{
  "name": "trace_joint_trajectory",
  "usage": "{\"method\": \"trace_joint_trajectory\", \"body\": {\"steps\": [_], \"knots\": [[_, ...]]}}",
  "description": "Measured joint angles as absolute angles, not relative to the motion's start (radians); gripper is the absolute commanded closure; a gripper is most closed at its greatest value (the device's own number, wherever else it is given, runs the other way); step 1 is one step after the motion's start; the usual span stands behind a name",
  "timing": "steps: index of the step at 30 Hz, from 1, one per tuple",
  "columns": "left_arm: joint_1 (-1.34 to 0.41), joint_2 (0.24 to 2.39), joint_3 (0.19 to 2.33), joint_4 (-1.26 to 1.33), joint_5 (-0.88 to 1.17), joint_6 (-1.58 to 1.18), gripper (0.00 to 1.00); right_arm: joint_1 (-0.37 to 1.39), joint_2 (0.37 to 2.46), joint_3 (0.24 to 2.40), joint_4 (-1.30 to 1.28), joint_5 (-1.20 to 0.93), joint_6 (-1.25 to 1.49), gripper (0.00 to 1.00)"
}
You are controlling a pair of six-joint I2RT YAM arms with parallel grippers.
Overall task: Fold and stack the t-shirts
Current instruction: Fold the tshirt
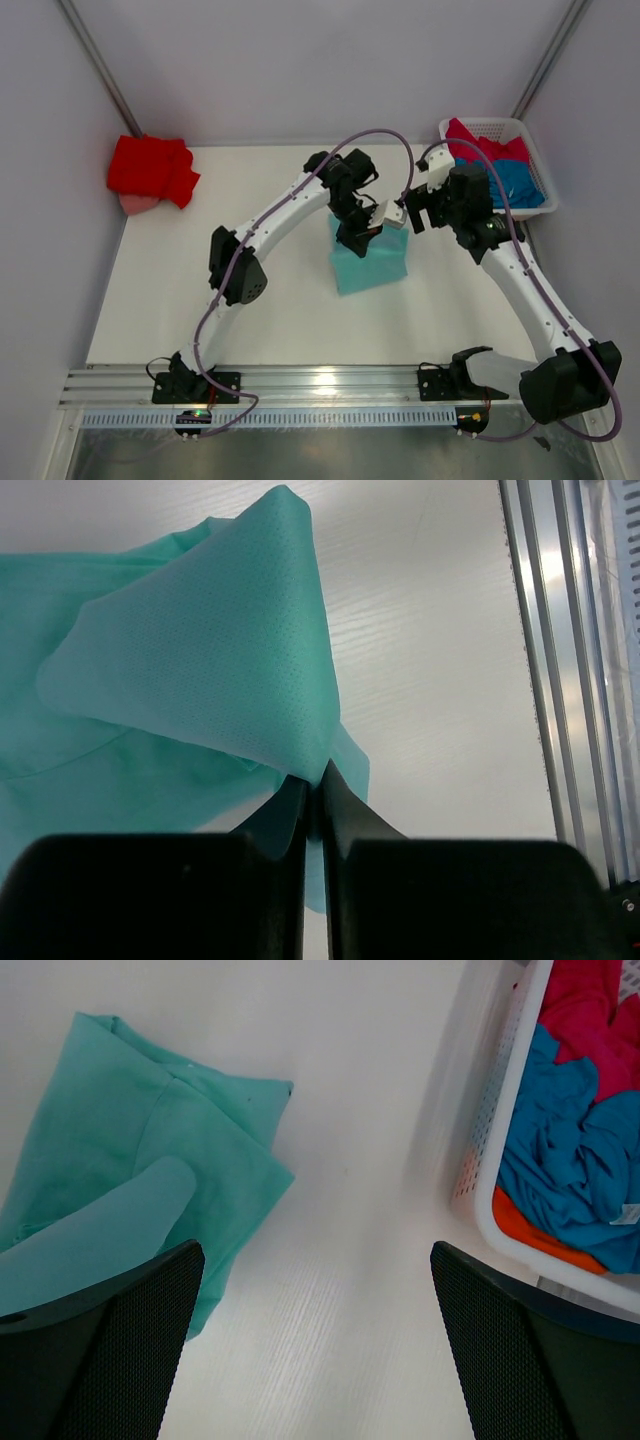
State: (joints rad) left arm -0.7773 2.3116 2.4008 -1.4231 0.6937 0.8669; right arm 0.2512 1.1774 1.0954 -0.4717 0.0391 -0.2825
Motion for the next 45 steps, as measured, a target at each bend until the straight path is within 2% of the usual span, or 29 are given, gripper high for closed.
{"method": "trace_joint_trajectory", "body": {"steps": [3,7,13,18,32,45], "knots": [[-0.778,2.298,2.398,-1.444,0.694,0.875,1.0,0.249,1.151,1.09,-0.5,0.004,-0.292,0.01],[-0.736,2.292,2.376,-1.417,0.676,0.795,1.0,0.284,1.015,1.057,-0.564,-0.058,-0.349,0.01],[-0.661,2.292,2.358,-1.379,0.666,0.735,1.0,0.29,0.901,1.053,-0.564,0.102,-0.395,0.01],[-0.663,2.292,2.358,-1.373,0.667,0.714,1.0,0.268,0.89,1.054,-0.614,0.033,-0.398,0.01],[-0.671,2.291,2.358,-1.371,0.68,0.694,1.0,0.268,1.044,1.015,-0.73,-0.535,-0.542,0.01],[-0.674,2.286,2.351,-1.368,0.704,0.695,1.0,0.268,1.242,1.029,-0.731,-0.71,-0.657,0.01]]}}
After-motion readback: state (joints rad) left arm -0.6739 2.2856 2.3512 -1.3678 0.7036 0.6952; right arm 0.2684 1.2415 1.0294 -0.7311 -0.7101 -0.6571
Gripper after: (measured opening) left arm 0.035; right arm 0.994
